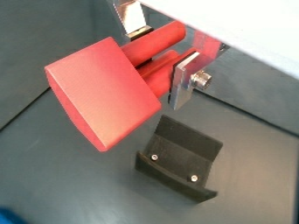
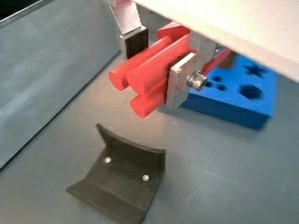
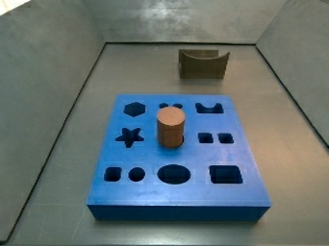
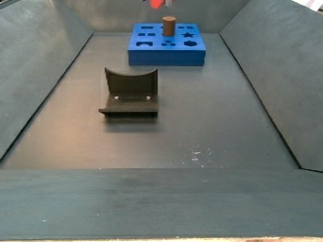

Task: Pick up the 3 prong object. Move up. Place the 3 prong object on the fixture. Regrasp the 3 prong object. Move to above the board. Insert the 3 prong object.
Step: Place the 3 prong object on the fixture.

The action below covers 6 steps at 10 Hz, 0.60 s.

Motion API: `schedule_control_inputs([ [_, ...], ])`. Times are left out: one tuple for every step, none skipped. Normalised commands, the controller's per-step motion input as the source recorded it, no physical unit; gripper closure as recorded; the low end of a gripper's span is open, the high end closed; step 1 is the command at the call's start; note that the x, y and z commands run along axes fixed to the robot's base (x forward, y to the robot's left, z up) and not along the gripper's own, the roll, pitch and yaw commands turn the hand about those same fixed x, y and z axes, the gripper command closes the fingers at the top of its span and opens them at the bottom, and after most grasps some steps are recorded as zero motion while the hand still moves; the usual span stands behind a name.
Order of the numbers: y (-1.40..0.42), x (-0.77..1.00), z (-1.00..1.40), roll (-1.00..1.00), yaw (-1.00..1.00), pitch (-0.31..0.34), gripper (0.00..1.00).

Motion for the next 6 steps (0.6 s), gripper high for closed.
schedule_control_inputs([
  [0.91,0.81,-0.62,-1.00,0.70,0.271,1.00],
  [0.88,0.74,-0.61,-1.00,0.57,0.248,1.00],
  [0.70,0.68,-0.39,-1.00,0.45,0.233,1.00],
  [0.59,0.64,-0.26,-1.00,0.41,0.239,1.00],
  [0.30,0.50,-0.07,-1.00,0.32,0.306,1.00],
  [0.19,0.45,-0.04,-1.00,0.28,0.335,1.00],
])
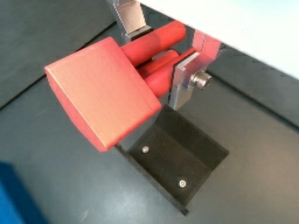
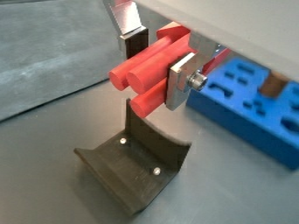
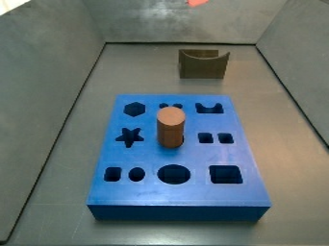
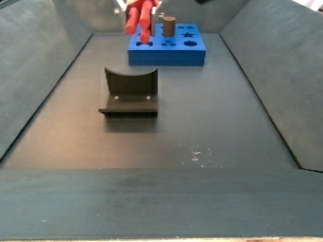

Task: Pick up the 3 prong object. Move up. Place the 3 prong object on the fixture. Regrasp the 3 prong object. Move to above the board. Insert the 3 prong object.
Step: Place the 3 prong object on the fixture.

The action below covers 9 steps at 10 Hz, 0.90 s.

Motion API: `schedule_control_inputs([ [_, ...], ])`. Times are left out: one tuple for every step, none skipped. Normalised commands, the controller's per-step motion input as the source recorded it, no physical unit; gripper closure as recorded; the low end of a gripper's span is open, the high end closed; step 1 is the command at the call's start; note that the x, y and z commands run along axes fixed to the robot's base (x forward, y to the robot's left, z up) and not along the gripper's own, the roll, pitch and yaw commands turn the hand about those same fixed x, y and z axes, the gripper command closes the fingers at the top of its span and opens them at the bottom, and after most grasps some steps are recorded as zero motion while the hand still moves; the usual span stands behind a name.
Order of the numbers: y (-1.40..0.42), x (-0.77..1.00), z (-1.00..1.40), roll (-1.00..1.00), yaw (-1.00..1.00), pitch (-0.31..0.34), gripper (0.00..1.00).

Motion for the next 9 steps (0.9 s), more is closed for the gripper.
schedule_control_inputs([
  [0.07,0.39,-0.03,-1.00,0.18,0.379,1.00],
  [0.05,0.34,-0.03,-0.85,0.07,0.350,1.00],
  [0.05,0.28,-0.02,-0.65,-0.05,0.298,1.00],
  [0.06,0.23,-0.02,-0.51,-0.10,0.258,1.00],
  [0.06,0.18,-0.02,-0.31,-0.14,0.201,1.00],
  [0.05,0.15,-0.01,-0.24,-0.15,0.176,1.00],
  [0.08,0.12,-1.00,-1.00,-0.18,-0.026,1.00],
  [0.08,0.12,-1.00,-1.00,-0.18,-0.047,1.00],
  [0.09,0.13,-1.00,-1.00,-0.17,-0.038,1.00],
])
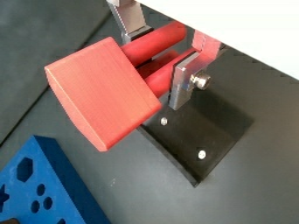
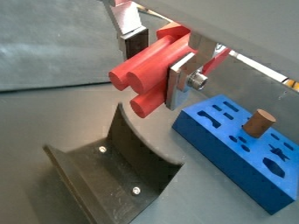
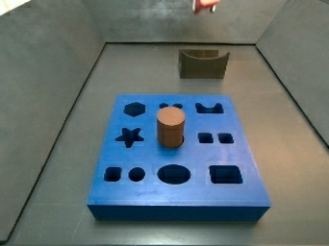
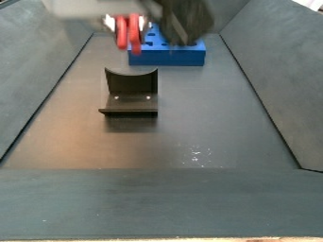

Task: Pick up the 3 prong object. Move up. Place the 3 prong object on the fixture. Regrasp the 3 prong object. Move to above the board. Insert the 3 prong object.
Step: Place the 3 prong object on the fixture.

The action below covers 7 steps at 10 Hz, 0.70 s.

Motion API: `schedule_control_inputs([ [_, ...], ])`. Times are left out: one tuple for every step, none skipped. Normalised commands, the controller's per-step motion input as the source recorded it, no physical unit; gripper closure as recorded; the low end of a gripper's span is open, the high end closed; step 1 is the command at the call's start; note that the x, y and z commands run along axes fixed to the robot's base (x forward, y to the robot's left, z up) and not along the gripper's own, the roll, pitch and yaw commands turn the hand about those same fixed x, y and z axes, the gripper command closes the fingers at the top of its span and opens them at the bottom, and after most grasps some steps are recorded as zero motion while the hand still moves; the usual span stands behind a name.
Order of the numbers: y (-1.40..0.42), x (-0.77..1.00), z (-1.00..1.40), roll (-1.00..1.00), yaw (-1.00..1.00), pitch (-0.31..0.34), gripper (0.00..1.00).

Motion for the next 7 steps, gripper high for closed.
schedule_control_inputs([
  [0.09,0.15,-1.00,-1.00,-0.16,-0.013,1.00],
  [0.10,0.16,-1.00,-1.00,-0.15,-0.003,1.00],
  [0.11,0.18,-1.00,-1.00,-0.15,0.004,1.00],
  [0.12,0.18,-1.00,-0.87,-0.13,0.008,1.00],
  [0.13,0.20,-1.00,-0.66,-0.11,0.015,1.00],
  [0.13,0.20,-0.96,-0.51,-0.09,0.021,1.00],
  [0.10,0.16,-0.73,-0.31,-0.08,0.036,1.00],
])
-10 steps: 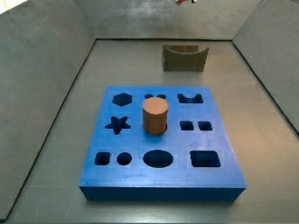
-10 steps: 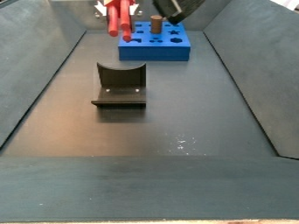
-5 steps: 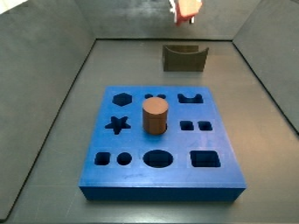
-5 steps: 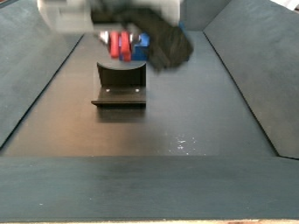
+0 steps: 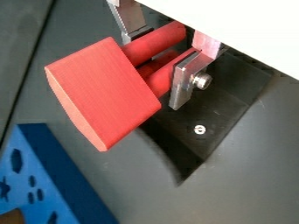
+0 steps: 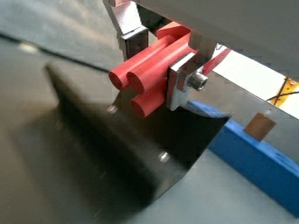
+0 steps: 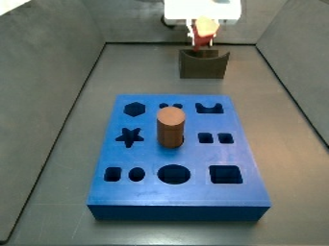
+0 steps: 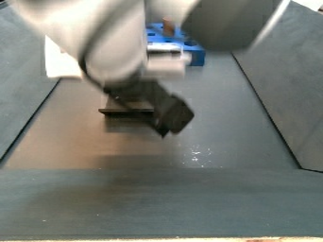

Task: Pick up the 3 prong object. Move up. Place the 3 prong object on the fixture. Regrasp the 3 prong object. Move to above the board. Insert the 3 prong object.
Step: Place the 3 prong object on the fixture, then regrasp the 3 prong object.

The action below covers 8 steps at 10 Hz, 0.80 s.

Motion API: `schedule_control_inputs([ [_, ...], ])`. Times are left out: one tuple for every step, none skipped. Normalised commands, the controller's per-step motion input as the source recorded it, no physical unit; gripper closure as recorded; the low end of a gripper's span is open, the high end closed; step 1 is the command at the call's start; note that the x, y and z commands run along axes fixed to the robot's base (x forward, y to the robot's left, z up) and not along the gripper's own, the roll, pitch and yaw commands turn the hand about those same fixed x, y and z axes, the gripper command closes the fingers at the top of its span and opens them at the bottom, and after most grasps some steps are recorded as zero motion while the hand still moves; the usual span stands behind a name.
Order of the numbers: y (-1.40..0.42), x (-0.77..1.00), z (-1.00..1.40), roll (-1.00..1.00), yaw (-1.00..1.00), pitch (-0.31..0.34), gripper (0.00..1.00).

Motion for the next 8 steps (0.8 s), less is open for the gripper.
schedule_control_inputs([
  [0.07,0.13,-0.54,-0.22,-0.08,0.040,1.00],
  [0.06,0.10,-0.29,-0.17,-0.08,0.032,1.00],
  [0.06,0.09,-0.17,-0.16,-0.09,0.028,1.00],
  [0.00,0.00,0.00,0.00,0.00,0.000,0.00],
  [0.00,0.00,1.00,0.01,-0.05,0.031,0.00],
  [0.00,-0.01,1.00,0.01,-0.04,0.036,0.00],
  [0.00,-0.02,1.00,0.02,-0.03,0.044,0.00],
  [0.00,-0.02,1.00,0.04,-0.02,0.044,0.00],
])
